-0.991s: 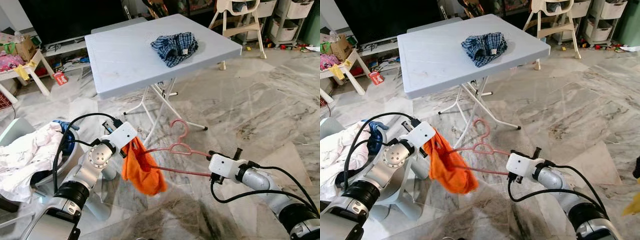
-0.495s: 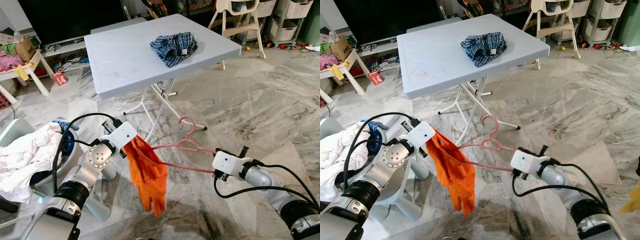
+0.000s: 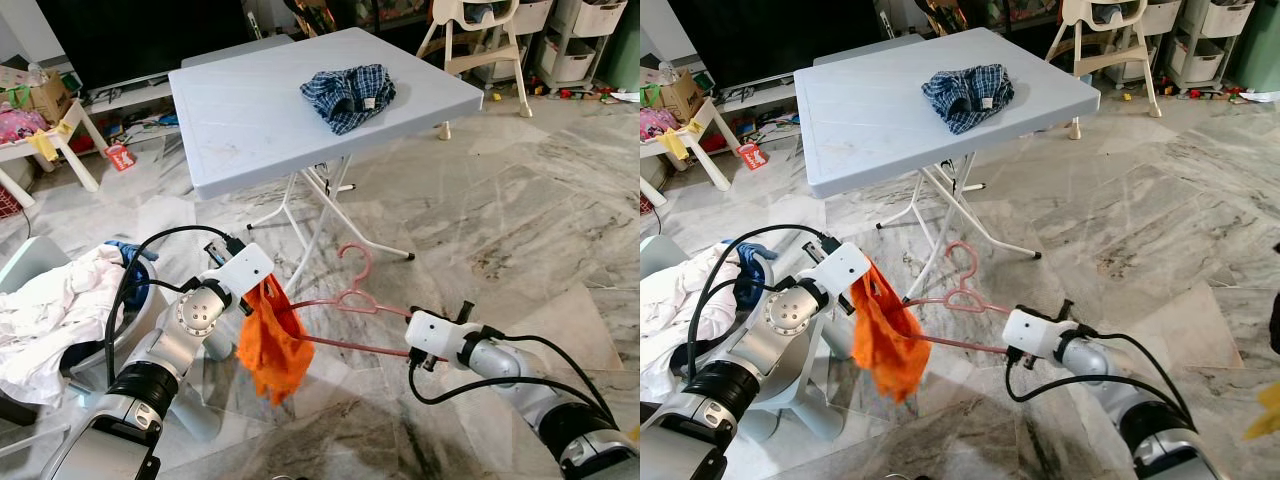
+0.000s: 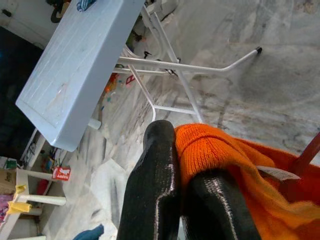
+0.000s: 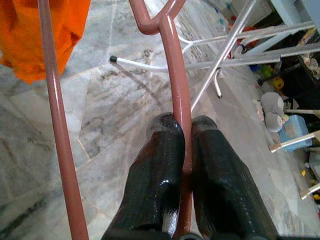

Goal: Hang hanger

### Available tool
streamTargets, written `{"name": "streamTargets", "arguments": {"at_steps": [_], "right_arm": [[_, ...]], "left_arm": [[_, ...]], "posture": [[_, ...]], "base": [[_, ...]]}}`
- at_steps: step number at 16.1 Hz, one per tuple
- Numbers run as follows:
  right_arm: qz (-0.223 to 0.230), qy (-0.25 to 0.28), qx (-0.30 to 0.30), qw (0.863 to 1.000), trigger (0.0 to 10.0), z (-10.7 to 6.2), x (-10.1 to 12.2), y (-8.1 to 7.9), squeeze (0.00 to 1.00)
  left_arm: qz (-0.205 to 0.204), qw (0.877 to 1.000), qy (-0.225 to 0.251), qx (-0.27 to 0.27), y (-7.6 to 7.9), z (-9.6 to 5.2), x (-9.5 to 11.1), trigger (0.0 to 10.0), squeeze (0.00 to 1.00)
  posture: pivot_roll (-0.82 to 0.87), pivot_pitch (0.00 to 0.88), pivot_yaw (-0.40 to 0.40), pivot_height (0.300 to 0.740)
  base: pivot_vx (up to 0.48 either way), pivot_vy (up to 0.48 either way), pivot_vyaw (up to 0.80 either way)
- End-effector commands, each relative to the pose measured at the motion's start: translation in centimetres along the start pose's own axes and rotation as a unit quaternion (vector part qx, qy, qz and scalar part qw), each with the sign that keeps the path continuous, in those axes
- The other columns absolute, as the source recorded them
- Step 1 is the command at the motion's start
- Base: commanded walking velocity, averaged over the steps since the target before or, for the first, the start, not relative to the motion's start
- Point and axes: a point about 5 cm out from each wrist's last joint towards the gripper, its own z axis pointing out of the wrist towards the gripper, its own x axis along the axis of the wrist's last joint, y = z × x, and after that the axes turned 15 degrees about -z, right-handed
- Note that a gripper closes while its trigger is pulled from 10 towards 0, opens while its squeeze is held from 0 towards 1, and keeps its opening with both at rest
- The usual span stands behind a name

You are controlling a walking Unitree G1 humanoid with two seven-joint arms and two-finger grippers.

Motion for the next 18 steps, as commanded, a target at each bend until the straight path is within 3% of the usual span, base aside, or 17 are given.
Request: {"name": "streamTargets", "arguments": {"at_steps": [1,8,13,18], "right_arm": [[-0.007,0.012,-0.006,1.000,10.0,0.5,0.7,0.7,0.00],[-0.004,0.025,-0.003,1.000,10.0,2.1,2.7,0.3,0.00],[-0.017,-0.047,-0.016,0.999,10.0,1.4,0.3,0.7,0.00],[-0.021,-0.058,-0.024,0.998,10.0,1.1,-0.3,1.3,0.00]], "left_arm": [[-0.005,1.000,0.005,0.005,-0.6,-0.1,0.2,10.0,0.00],[-0.006,1.000,0.005,0.000,-0.2,-0.1,0.2,10.0,0.00],[0.001,1.000,-0.009,0.010,-0.7,-0.4,-0.3,10.0,0.00],[0.005,1.000,-0.020,0.018,-1.0,-0.5,-0.7,10.0,0.00]], "posture": [[-0.09,0.000,0.162,0.740],[-0.09,0.000,0.161,0.740],[-0.09,0.000,0.161,0.740],[-0.09,0.000,0.163,0.740]], "base": [[0.000,0.000,0.00],[0.000,0.000,0.00],[0.000,0.000,0.00],[0.000,0.000,0.00]]}}
